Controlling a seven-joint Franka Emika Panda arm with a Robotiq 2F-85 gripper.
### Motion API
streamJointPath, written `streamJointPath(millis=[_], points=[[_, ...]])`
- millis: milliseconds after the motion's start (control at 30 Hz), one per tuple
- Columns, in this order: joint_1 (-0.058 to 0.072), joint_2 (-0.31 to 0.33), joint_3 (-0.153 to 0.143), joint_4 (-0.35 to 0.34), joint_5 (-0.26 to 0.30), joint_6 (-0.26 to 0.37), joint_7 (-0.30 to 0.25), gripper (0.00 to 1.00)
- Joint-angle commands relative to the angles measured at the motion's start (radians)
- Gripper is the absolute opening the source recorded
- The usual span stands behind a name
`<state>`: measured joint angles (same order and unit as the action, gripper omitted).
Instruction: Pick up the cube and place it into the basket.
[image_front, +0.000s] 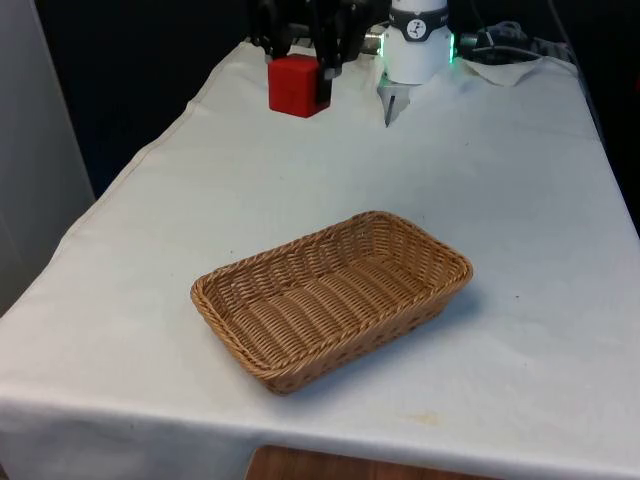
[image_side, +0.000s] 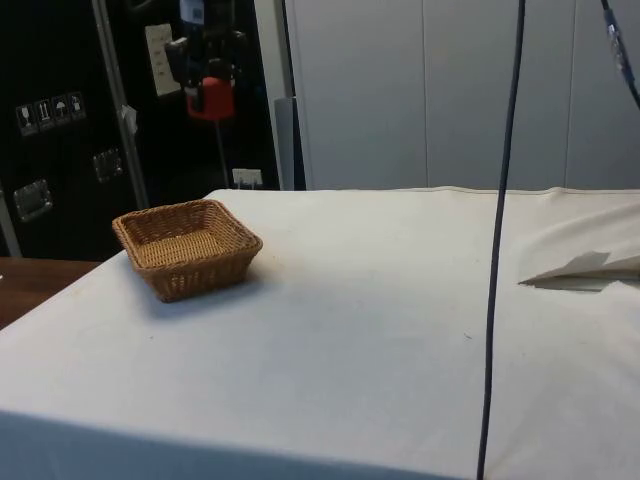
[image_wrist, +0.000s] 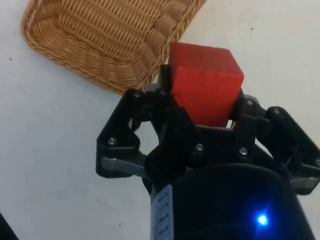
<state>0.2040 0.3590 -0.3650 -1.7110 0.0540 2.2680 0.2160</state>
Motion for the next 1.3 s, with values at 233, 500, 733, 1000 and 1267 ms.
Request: streamJointPath(millis=[233, 500, 733, 1000, 1267], points=[[-0.002, 0.025, 0.015, 0.036, 0.006, -0.006, -0.026, 0.00], [0.000, 0.043, 0.019, 0.058, 0.000, 0.000, -0.038, 0.00], [-0.005, 0.075, 0.031, 0.093, 0.011, 0.000, -0.058, 0.00], [-0.003, 0.100, 0.036, 0.110, 0.011, 0.018, -0.064, 0.00], [-0.003, 0.119, 0.041, 0.108, 0.011, 0.057, -0.065, 0.00]])
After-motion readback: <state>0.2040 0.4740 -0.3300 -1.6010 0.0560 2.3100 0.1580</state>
